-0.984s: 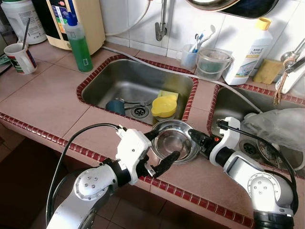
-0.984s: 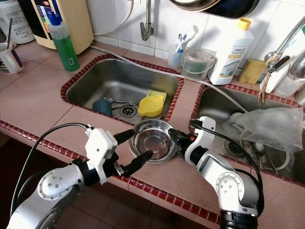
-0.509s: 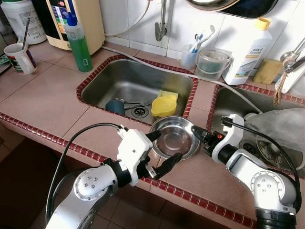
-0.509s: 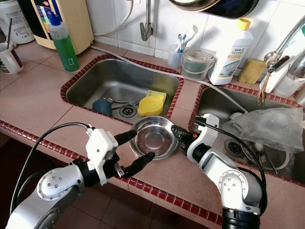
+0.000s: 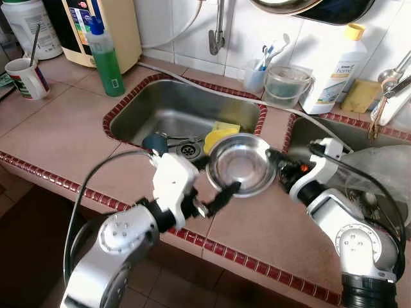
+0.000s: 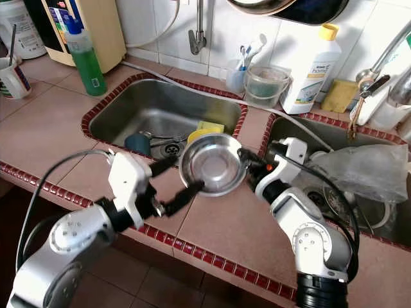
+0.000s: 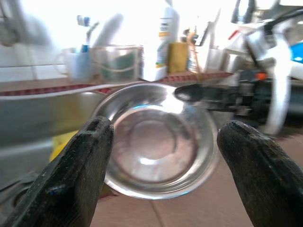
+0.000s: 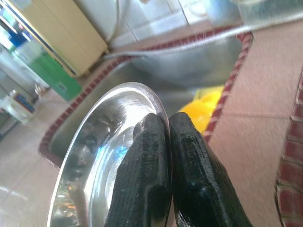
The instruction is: Kitchen organization
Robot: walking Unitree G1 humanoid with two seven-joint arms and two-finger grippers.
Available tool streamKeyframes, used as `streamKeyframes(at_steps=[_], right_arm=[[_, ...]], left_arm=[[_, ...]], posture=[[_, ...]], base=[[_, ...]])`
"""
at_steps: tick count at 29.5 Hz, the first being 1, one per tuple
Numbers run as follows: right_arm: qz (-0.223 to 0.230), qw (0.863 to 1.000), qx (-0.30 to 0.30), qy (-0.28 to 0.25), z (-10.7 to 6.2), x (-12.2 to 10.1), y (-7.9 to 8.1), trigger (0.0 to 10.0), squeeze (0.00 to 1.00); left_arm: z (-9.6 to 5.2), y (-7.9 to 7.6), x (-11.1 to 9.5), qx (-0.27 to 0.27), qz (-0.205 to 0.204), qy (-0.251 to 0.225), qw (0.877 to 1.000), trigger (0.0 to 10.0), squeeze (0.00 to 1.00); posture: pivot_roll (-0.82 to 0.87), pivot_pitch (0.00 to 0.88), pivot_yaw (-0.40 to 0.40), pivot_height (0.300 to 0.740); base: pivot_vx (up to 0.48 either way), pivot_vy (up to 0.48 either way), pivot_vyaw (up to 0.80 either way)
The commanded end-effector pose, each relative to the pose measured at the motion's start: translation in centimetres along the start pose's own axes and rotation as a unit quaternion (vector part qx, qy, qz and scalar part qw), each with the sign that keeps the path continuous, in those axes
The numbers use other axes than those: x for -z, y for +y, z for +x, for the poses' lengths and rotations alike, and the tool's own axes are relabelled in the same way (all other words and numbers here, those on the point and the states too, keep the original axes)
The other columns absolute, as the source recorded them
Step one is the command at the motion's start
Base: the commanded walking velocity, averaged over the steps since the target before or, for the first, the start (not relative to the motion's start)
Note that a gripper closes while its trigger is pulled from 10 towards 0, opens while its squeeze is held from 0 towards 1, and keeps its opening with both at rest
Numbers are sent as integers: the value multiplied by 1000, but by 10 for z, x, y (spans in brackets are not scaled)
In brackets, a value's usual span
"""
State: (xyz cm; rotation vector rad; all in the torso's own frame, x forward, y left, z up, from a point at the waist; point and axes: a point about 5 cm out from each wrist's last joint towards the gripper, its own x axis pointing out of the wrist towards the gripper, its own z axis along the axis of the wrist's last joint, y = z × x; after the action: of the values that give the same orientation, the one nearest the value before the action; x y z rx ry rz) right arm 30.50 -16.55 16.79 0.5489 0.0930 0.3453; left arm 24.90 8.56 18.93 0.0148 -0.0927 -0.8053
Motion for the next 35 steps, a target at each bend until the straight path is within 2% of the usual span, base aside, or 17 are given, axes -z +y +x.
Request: streamKeyframes(at_steps=[1,7,8,10,11,12,17,22,25,29,35], right_arm=[[-9,1000,-6,-23,3,-8,5,0,0],[-29,998,2,-56,9,-15,4,0,0],[-53,996,12,-67,12,-18,2,1333,0],[-68,995,17,-75,13,-20,2,1333,0],[-80,994,20,-76,15,-21,1,4706,0],[-97,992,25,-80,17,-23,1,10000,0],[-139,985,19,-99,27,-32,4,10000,0],[-160,981,16,-110,36,-37,5,10000,0],[-171,979,14,-114,42,-40,6,10000,0],[-182,977,4,-112,51,-42,7,10000,0],[-184,977,-6,-108,61,-42,10,10000,0]], left_arm=[[2,5,-1,-13,-7,-5,1000,10000,0],[9,16,-8,-36,-10,-23,999,10000,0],[12,18,-8,-43,-15,-27,999,10000,0],[14,20,-8,-46,-16,-27,998,10000,0],[16,20,-8,-47,-16,-28,998,10000,0],[18,19,-9,-48,-18,-33,998,10000,0],[22,14,-12,-41,-31,-43,998,10000,0],[19,5,-16,-17,-38,-47,998,10000,0],[15,-2,-19,2,-49,-46,998,10000,0],[3,-16,-21,37,-63,-34,997,10000,0],[-8,-23,-13,32,-69,0,997,10000,0]], posture=[[-39,92,-41,740],[-37,73,-38,740],[-36,67,-38,740],[-36,65,-38,740],[-37,61,-36,740],[-38,57,-35,740],[-38,61,-35,740],[-31,87,-37,740],[-21,128,-38,740],[-6,186,-33,740],[19,266,-19,740]], base=[[0,0,0],[0,0,0],[0,0,0],[0,0,0],[0,0,0],[0,0,0],[0,0,0],[0,0,0],[0,0,0],[0,0,0],[0,0,0]])
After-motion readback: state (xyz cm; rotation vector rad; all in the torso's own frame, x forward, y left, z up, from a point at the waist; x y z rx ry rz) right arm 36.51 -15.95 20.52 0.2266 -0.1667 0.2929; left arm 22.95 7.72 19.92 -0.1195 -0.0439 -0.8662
